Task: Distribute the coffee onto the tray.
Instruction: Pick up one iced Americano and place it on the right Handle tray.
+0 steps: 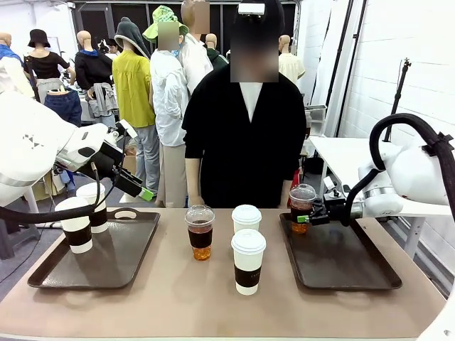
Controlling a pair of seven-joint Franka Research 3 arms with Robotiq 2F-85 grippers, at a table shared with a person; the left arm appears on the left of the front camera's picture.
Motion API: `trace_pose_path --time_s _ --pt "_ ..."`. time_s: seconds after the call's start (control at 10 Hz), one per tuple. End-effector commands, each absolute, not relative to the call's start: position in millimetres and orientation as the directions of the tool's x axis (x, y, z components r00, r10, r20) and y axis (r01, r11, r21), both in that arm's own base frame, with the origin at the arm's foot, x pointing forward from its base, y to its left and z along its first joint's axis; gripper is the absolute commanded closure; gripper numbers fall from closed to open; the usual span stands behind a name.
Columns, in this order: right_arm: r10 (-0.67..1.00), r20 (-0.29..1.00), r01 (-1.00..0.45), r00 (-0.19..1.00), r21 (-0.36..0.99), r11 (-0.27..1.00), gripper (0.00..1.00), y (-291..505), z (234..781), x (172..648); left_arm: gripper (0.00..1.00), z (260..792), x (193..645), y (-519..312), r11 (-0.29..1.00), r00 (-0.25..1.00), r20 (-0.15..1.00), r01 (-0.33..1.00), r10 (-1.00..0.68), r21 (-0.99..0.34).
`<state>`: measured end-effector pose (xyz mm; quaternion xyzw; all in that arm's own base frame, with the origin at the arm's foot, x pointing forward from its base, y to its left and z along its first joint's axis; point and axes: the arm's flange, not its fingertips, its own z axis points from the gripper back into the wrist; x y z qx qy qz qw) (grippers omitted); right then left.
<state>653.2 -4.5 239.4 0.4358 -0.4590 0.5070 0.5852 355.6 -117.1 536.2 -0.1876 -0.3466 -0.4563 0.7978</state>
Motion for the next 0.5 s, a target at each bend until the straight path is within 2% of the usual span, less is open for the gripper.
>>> trace_pose_path --time_s 0.0,0.4 --pt "0.17 0.982 -0.99 0.088 0.067 0.124 0.0 -5 241 653 0.0 536 357 -115 0.502 0.336 0.731 0.865 -0.594 0.011" --pt "0.162 0.98 -0.984 0.111 0.085 0.156 0.0 -18 234 635 0.0 536 357 -115 0.502 0.336 0.731 0.865 -0.594 0.011"
